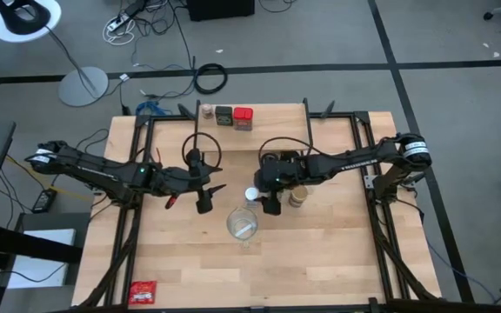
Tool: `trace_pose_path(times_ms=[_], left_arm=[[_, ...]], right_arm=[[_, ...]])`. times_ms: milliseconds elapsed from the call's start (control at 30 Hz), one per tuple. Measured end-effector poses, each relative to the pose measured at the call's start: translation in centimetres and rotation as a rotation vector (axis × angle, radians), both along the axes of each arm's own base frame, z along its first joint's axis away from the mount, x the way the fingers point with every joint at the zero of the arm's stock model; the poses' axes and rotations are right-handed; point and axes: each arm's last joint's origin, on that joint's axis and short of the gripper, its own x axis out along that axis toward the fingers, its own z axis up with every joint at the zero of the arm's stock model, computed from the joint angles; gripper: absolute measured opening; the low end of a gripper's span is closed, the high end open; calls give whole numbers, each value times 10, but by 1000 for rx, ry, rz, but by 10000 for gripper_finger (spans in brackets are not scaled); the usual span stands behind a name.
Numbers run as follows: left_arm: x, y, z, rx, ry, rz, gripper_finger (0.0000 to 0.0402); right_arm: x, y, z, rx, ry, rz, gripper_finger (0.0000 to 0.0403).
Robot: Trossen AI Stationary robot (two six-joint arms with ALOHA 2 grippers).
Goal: Shelf spices
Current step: Put the white seasoning bottle on the shelf
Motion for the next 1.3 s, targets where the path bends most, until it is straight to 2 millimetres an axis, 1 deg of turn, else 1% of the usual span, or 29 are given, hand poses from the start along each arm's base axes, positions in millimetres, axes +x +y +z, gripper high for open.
trace_pose_path(times_ms=[200,433,633,967,1067,1167,1233,1300], left_arm=[[0,0,0,0,0,0,241],[0,0,-1,1,8,0,241],[0,0,-1,1,4,1,241],[0,0,-1,1,7,1,241],[0,0,-1,1,10,1,241],[0,0,-1,2,10,1,241],[0,0,-1,2,7,1,241],[0,0,-1,2,7,1,241]], right_arm=[[4,0,-14,24,47,23,322],[7,-5,-20,23,58,17,314],[8,-6,-19,36,39,24,307],[20,-5,-42,53,65,39,306],[22,-5,-43,42,55,51,305],[22,-5,-42,41,44,53,284],[22,-5,-42,39,47,53,254],[22,-5,-42,36,47,57,213]])
